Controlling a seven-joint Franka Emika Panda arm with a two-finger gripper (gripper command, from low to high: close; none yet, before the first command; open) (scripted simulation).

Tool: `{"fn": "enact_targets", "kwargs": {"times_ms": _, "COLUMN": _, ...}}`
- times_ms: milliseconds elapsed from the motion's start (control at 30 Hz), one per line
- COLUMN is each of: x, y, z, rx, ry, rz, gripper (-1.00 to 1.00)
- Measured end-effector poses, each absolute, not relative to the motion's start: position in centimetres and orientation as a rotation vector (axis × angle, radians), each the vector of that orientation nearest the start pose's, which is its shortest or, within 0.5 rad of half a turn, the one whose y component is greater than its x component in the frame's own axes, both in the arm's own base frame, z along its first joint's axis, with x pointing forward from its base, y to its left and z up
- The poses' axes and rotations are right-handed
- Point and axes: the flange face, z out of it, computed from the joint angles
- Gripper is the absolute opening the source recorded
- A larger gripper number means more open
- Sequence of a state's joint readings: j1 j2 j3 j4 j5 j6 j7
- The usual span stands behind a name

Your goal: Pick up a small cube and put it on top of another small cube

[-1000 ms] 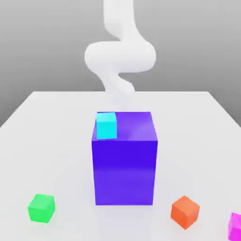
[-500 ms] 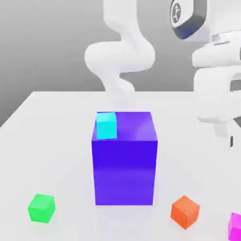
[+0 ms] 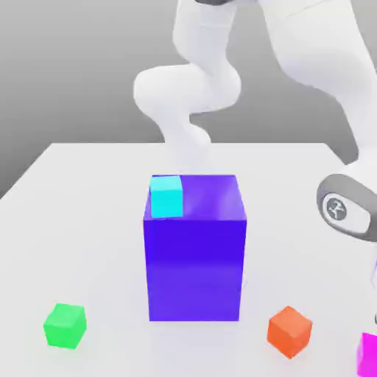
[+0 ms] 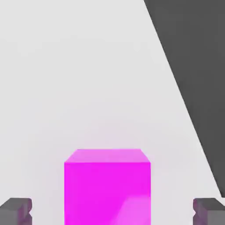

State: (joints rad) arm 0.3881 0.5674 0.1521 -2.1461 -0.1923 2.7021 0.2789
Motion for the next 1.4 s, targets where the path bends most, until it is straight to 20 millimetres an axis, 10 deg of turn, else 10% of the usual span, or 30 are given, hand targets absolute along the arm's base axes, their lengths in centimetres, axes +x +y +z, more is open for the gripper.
{"fn": "enact_targets", "kwargs": {"times_ms": 200, "x": 47.6, "y": 29.7, "z": 13.3, "rx": -3.075, "ry": -0.644, "rz": 0.001, "gripper": -1.00}}
{"fn": "enact_targets", "kwargs": {"times_ms": 367, "x": 48.4, "y": 29.5, "z": 18.8, "rx": -3.068, "ry": -0.664, "rz": -0.017, "gripper": -1.00}}
{"fn": "enact_targets", "kwargs": {"times_ms": 600, "x": 53.1, "y": 17.4, "z": 20.8, "rx": -3.071, "ry": -0.753, "rz": -0.048, "gripper": -1.00}}
{"fn": "enact_targets", "kwargs": {"times_ms": 833, "x": 53.3, "y": 3.3, "z": 22.2, "rx": -3.076, "ry": -0.806, "rz": -0.027, "gripper": -1.00}}
{"fn": "enact_targets", "kwargs": {"times_ms": 1233, "x": 45.5, "y": -17.7, "z": 24.3, "rx": -3.050, "ry": -0.875, "rz": 0.000, "gripper": -1.00}}
{"fn": "enact_targets", "kwargs": {"times_ms": 1400, "x": 41.5, "y": -21.0, "z": 23.2, "rx": -3.002, "ry": -0.834, "rz": 0.001, "gripper": -1.00}}
